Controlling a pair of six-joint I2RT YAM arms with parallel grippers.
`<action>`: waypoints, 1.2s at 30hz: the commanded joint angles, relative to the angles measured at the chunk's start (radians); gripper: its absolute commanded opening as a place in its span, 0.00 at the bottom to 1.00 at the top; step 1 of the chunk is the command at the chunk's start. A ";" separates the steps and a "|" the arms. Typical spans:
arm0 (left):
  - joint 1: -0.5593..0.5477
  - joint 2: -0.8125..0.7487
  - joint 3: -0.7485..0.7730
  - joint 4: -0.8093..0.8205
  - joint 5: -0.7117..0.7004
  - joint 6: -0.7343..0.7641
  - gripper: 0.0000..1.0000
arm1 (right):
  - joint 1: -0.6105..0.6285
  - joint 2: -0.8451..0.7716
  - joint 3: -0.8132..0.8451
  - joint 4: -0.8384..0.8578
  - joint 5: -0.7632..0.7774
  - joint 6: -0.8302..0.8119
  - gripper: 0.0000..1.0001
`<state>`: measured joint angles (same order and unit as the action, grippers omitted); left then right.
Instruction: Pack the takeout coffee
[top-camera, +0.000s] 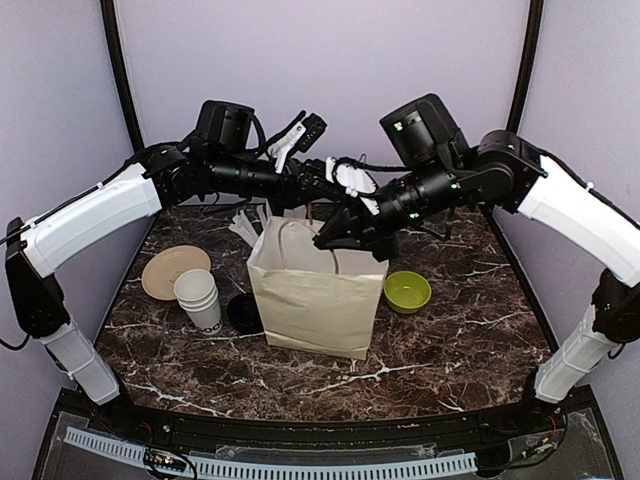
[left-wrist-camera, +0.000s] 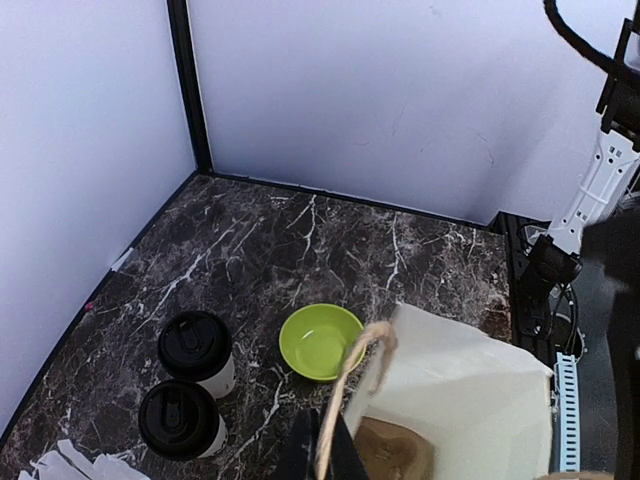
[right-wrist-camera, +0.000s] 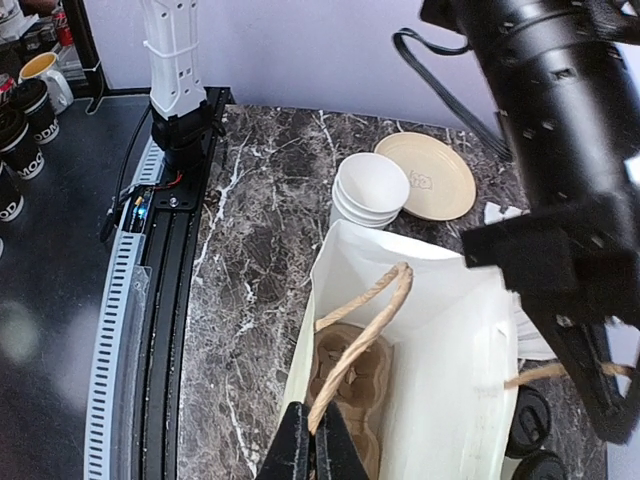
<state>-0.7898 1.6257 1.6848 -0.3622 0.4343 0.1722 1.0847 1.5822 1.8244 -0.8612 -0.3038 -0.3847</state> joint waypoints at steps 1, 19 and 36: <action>0.003 -0.050 0.048 0.016 0.035 -0.047 0.00 | -0.099 -0.094 0.059 -0.048 -0.111 -0.086 0.00; 0.003 -0.016 0.251 0.004 0.039 -0.222 0.00 | -0.170 -0.158 0.164 -0.125 -0.247 -0.140 0.00; 0.003 -0.069 0.006 0.048 0.013 -0.224 0.38 | -0.172 -0.221 -0.087 -0.106 -0.199 -0.164 0.29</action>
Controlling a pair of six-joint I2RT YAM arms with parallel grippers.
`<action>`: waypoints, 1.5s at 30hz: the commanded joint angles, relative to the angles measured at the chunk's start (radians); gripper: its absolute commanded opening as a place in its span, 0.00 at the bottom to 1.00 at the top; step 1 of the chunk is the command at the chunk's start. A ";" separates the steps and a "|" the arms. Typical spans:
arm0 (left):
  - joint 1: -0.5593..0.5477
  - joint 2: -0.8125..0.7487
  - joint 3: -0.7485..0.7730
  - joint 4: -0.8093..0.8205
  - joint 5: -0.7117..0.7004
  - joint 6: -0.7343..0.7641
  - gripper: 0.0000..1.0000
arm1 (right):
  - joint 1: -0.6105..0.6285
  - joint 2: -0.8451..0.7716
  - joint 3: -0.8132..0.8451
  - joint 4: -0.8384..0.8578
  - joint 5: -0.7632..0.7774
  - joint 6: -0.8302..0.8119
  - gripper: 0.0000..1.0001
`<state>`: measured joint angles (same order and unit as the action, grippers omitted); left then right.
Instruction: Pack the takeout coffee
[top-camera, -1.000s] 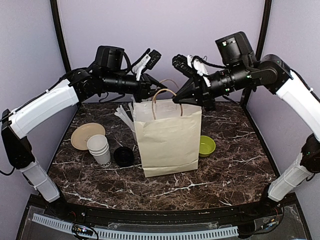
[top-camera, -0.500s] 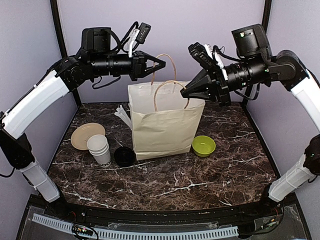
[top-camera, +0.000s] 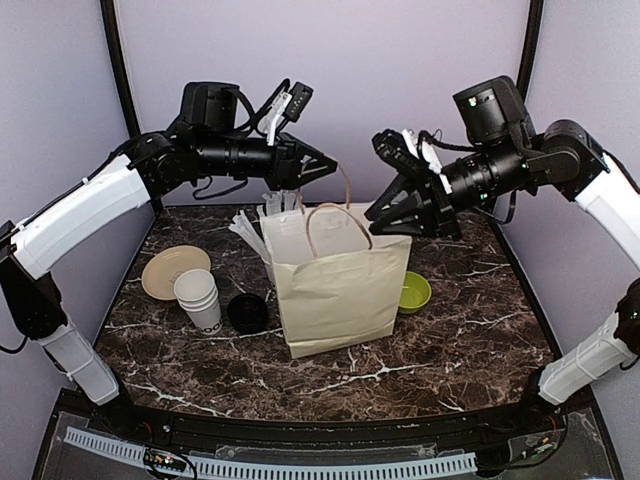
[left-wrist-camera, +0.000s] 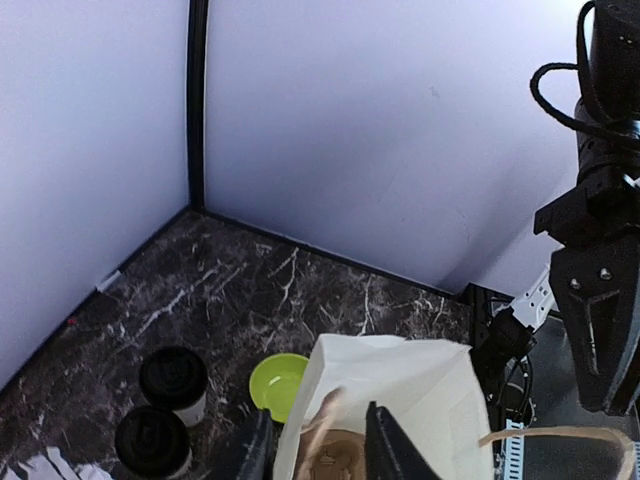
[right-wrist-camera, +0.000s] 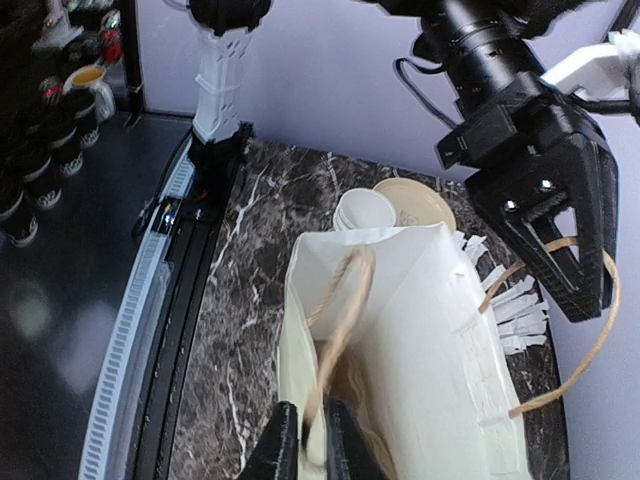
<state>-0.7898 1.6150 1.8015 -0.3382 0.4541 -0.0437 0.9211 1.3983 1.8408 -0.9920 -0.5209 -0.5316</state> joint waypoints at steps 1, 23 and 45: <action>0.003 -0.066 -0.131 0.036 -0.016 -0.011 0.48 | -0.008 -0.045 -0.123 0.022 0.026 -0.018 0.42; 0.000 -0.127 -0.212 0.040 -0.078 0.150 0.73 | -0.171 -0.068 -0.058 -0.014 0.031 -0.048 0.71; -0.390 -0.153 -0.262 -0.067 -0.056 0.243 0.00 | -0.553 -0.128 -0.285 0.176 -0.013 0.024 0.69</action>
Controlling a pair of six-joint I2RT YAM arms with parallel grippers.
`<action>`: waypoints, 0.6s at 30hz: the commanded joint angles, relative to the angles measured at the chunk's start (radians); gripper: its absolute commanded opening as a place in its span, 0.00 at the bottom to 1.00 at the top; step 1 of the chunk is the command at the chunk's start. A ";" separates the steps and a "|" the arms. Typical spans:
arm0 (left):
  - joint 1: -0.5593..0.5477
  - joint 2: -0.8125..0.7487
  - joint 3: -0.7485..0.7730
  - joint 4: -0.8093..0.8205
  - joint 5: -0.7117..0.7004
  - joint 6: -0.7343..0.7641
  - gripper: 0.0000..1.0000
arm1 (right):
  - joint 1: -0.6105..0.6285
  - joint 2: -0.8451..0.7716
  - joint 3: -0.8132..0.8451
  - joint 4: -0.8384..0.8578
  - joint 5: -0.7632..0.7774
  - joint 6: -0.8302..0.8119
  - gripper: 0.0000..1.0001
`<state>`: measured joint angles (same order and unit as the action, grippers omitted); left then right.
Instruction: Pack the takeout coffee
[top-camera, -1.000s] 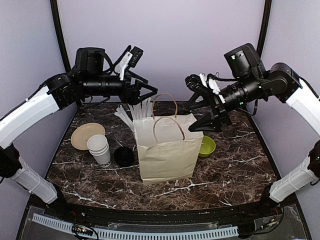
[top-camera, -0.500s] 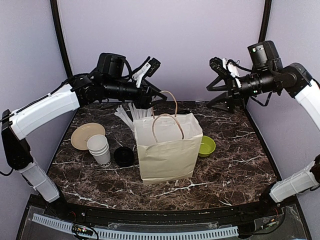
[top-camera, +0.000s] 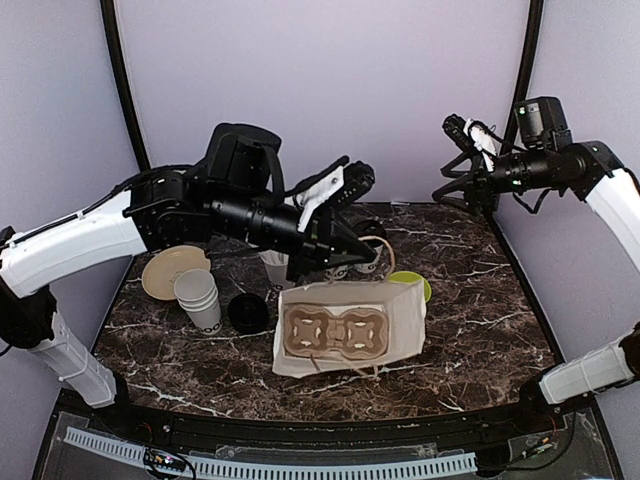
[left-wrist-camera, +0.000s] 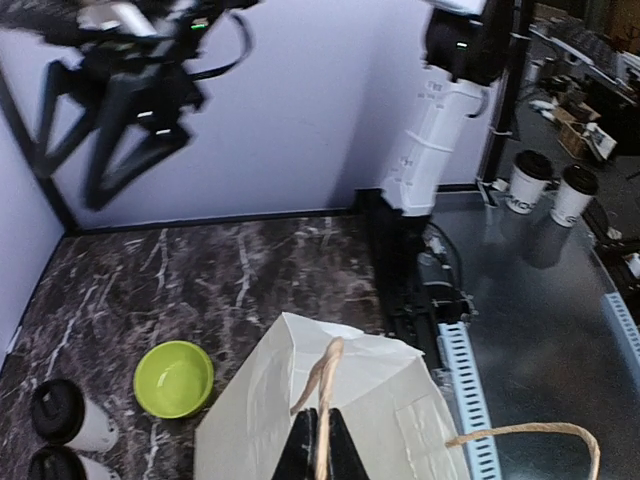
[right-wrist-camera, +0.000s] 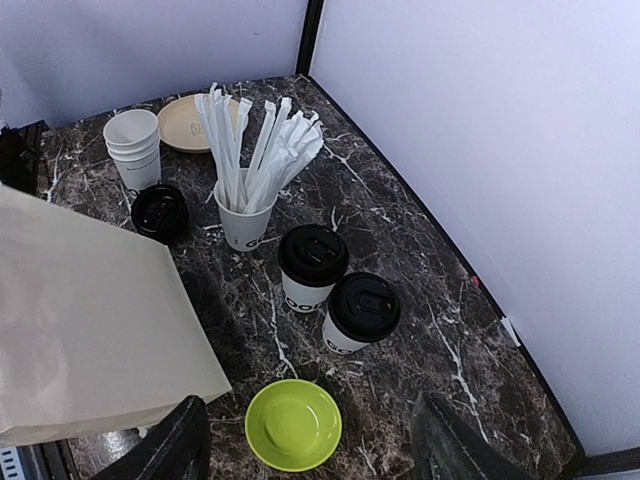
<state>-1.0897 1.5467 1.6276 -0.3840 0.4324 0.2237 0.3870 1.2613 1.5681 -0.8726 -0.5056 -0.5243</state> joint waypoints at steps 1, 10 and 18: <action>-0.111 -0.094 -0.106 -0.014 -0.052 -0.030 0.00 | -0.024 0.012 -0.013 0.057 -0.030 0.017 0.69; -0.289 -0.168 -0.257 0.066 -0.182 -0.101 0.00 | -0.032 0.026 -0.034 0.079 -0.072 0.043 0.69; -0.294 -0.174 -0.197 0.051 -0.364 -0.036 0.00 | -0.033 0.100 0.022 0.096 -0.043 0.097 0.65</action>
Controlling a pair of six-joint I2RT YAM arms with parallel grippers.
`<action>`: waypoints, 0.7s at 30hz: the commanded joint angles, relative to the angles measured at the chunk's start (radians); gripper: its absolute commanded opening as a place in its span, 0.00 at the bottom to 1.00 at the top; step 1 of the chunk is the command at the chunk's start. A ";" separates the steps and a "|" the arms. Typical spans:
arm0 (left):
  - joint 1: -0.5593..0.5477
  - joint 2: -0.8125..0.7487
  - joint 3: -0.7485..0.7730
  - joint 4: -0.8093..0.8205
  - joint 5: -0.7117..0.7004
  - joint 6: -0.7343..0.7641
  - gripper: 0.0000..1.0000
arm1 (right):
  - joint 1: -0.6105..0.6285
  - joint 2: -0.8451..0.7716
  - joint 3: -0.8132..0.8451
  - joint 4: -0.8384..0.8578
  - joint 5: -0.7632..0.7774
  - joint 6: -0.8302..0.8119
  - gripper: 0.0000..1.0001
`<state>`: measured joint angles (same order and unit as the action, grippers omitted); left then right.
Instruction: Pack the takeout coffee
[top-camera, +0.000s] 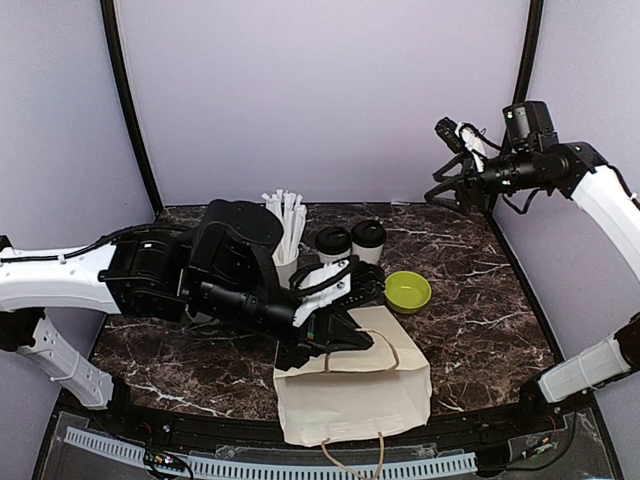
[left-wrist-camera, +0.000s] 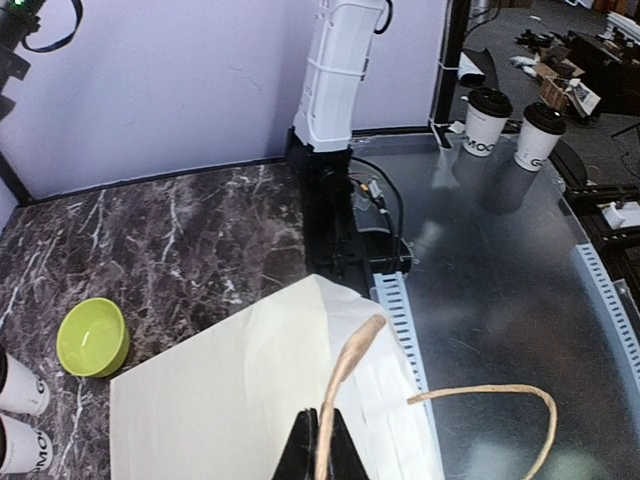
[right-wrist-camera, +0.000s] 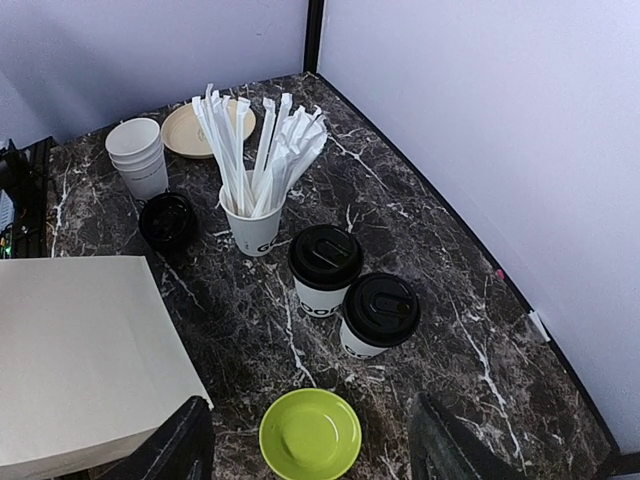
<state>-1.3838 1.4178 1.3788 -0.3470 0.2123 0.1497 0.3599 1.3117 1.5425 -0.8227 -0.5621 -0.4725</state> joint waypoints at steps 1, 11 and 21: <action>0.000 -0.045 0.074 0.011 -0.184 0.064 0.00 | -0.005 0.068 0.058 0.049 0.027 0.050 0.64; 0.148 -0.025 0.192 -0.058 -0.277 0.101 0.00 | -0.006 0.380 0.188 0.043 0.142 0.046 0.74; 0.345 -0.014 0.124 -0.075 -0.216 0.047 0.01 | 0.004 0.642 0.315 0.041 0.125 0.026 0.84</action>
<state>-1.0695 1.4170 1.5421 -0.4103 -0.0326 0.2173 0.3595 1.9102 1.7760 -0.7834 -0.4366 -0.4274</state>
